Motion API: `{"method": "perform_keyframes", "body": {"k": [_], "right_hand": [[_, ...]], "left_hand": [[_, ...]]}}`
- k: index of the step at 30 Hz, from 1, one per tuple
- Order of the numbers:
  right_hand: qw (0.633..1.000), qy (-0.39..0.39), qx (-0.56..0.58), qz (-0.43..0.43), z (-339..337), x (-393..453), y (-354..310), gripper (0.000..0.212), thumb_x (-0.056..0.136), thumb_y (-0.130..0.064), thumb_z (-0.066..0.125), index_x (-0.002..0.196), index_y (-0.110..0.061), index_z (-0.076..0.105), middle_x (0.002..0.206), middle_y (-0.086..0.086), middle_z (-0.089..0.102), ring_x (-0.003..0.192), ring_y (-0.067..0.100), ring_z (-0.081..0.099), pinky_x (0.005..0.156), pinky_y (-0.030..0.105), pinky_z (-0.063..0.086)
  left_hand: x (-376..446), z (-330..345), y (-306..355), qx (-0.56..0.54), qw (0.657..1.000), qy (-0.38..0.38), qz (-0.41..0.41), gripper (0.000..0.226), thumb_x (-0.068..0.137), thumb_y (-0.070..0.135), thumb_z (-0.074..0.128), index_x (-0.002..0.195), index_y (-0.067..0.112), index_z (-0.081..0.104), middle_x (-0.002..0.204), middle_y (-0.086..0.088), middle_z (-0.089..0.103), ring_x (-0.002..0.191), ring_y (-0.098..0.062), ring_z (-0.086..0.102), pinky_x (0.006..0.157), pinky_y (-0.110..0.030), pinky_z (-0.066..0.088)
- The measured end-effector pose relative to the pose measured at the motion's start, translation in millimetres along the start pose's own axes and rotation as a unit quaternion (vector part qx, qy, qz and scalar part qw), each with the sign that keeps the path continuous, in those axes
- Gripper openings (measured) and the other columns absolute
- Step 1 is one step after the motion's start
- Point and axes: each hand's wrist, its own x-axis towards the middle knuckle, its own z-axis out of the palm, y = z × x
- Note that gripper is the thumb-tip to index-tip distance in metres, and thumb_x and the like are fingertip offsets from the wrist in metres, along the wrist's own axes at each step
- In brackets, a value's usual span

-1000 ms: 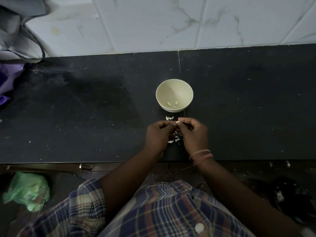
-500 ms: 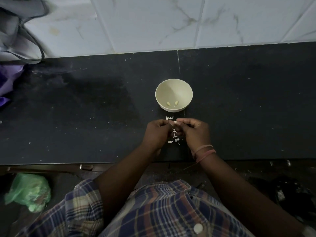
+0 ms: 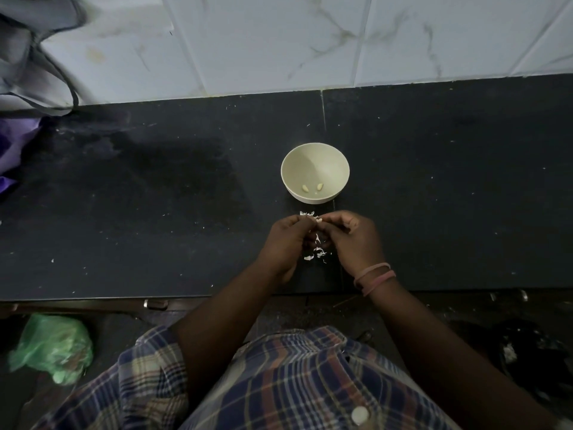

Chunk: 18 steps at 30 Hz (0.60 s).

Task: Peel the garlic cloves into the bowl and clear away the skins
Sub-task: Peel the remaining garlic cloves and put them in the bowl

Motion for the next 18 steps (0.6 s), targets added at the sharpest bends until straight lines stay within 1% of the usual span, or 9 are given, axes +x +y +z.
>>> {"method": "perform_keyframes", "body": {"k": [2,5,6,7,9,10,12,14,18], "right_hand": [[1.000,-0.002,0.026,0.010,-0.9,0.1,-0.4,0.011,0.086,0.003,0.068,0.092,-0.005,0.073,0.084,0.016,0.073,0.071,0.019,0.068,0.065,0.036,0.058],[0.999,-0.028,0.020,0.001,-2.3,0.7,-0.4,0.014,0.088,0.002,0.067,0.097,-0.004,0.075,0.087,0.010,0.075,0.075,0.015,0.070,0.066,0.029,0.058],[0.999,-0.032,0.026,0.008,-2.5,1.6,0.7,0.012,0.088,0.001,0.067,0.096,-0.003,0.075,0.087,0.011,0.076,0.076,0.017,0.070,0.068,0.031,0.059],[0.998,-0.030,0.046,0.022,-2.2,2.3,1.9,0.011,0.088,0.001,0.068,0.096,-0.001,0.075,0.088,0.014,0.076,0.077,0.021,0.070,0.070,0.037,0.058],[0.991,-0.024,0.114,0.063,-0.5,3.2,4.4,0.011,0.089,0.001,0.066,0.097,0.000,0.073,0.090,0.021,0.074,0.077,0.031,0.068,0.074,0.044,0.057],[0.985,-0.022,0.151,0.085,1.0,3.1,4.6,0.011,0.090,0.002,0.065,0.097,-0.001,0.072,0.089,0.021,0.074,0.076,0.031,0.066,0.074,0.044,0.057],[0.967,-0.016,0.218,0.129,3.4,2.2,2.7,0.012,0.091,0.003,0.061,0.096,-0.003,0.071,0.079,0.014,0.073,0.068,0.023,0.064,0.066,0.034,0.057],[0.948,-0.004,0.271,0.166,4.9,1.4,-0.2,0.012,0.092,0.003,0.059,0.095,-0.004,0.069,0.074,0.009,0.071,0.062,0.015,0.062,0.060,0.024,0.055],[0.916,0.017,0.333,0.224,6.7,2.9,0.1,0.009,0.093,0.001,0.058,0.093,-0.003,0.066,0.076,0.010,0.066,0.066,0.015,0.059,0.057,0.020,0.054]], "left_hand": [[0.4,-1.2,-0.4,-0.002,1.000,-0.010,-0.006,0.018,0.098,0.008,0.054,0.085,0.003,0.065,0.065,-0.005,0.058,0.055,-0.013,0.052,0.056,-0.028,0.040],[-1.3,-0.8,1.2,-0.013,1.000,-0.021,-0.013,0.018,0.099,0.006,0.052,0.087,0.001,0.064,0.068,-0.009,0.058,0.054,-0.012,0.057,0.052,-0.023,0.046],[-2.0,-0.4,2.3,-0.022,0.999,-0.023,-0.017,0.019,0.099,0.005,0.051,0.086,0.001,0.064,0.066,-0.009,0.058,0.053,-0.012,0.059,0.051,-0.022,0.048],[-2.4,0.1,3.7,-0.036,0.999,-0.024,-0.021,0.020,0.099,0.003,0.050,0.084,0.000,0.064,0.064,-0.008,0.060,0.053,-0.013,0.061,0.051,-0.022,0.050],[-1.1,0.3,4.8,-0.058,0.998,-0.030,-0.025,0.023,0.098,0.002,0.050,0.083,0.001,0.066,0.063,-0.008,0.064,0.056,-0.015,0.064,0.057,-0.027,0.052],[0.0,0.2,4.7,-0.064,0.997,-0.031,-0.027,0.023,0.097,0.003,0.050,0.082,0.002,0.067,0.065,-0.007,0.067,0.059,-0.016,0.065,0.062,-0.030,0.050],[1.4,-1.0,3.6,-0.079,0.996,-0.022,-0.035,0.023,0.096,0.003,0.051,0.081,0.002,0.069,0.068,-0.008,0.068,0.064,-0.017,0.064,0.068,-0.030,0.048],[1.6,-2.1,2.6,-0.100,0.994,-0.006,-0.045,0.021,0.096,0.002,0.053,0.082,0.001,0.068,0.069,-0.009,0.068,0.063,-0.014,0.065,0.069,-0.025,0.053],[3.0,-6.2,-0.5,-0.144,0.988,0.031,-0.051,0.018,0.095,-0.003,0.054,0.081,-0.002,0.065,0.074,-0.011,0.070,0.064,-0.013,0.069,0.068,-0.023,0.059]]}}
